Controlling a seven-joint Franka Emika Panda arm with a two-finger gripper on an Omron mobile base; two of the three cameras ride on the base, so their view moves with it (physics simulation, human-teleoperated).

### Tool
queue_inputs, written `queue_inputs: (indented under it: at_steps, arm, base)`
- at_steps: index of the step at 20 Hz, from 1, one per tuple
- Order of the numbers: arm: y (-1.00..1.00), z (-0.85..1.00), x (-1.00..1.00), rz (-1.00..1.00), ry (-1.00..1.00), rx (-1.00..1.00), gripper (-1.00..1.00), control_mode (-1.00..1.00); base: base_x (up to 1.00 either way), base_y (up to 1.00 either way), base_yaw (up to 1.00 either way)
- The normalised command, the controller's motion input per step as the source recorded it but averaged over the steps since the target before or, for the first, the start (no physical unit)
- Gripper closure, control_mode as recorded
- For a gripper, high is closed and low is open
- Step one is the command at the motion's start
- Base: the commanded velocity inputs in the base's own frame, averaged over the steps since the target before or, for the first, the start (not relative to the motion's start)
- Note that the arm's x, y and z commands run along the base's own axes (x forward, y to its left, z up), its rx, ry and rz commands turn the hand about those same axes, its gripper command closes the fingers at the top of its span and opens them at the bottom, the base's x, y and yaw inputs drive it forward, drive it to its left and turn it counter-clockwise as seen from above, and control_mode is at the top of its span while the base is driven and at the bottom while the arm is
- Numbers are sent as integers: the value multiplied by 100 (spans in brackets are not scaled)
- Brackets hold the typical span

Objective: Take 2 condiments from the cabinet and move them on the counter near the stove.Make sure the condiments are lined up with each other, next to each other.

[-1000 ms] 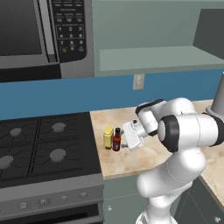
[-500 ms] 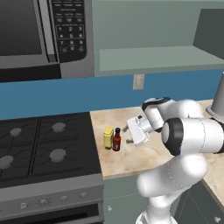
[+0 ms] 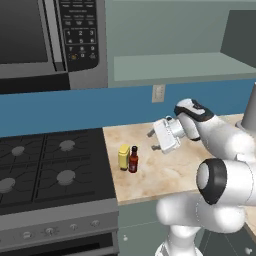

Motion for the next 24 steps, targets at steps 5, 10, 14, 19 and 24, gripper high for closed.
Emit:
queue_inputs:
  at_steps: [5, 10, 14, 19, 24]
  arm:
    - [0, 78, -34, -24, 0, -3, -100, -100]
    - [0, 64, -50, -35, 0, -1, -100, -100]
    - [0, 61, -45, -37, 0, 0, -100, -100]
    - [-3, 89, -33, -26, 11, -7, -100, -100]
    - [-7, 82, -41, -19, 37, -15, -100, -100]
  base:
    - [0, 0, 0]
    - [0, 0, 0]
    - [0, 0, 0]
    - [0, 0, 0]
    - [0, 0, 0]
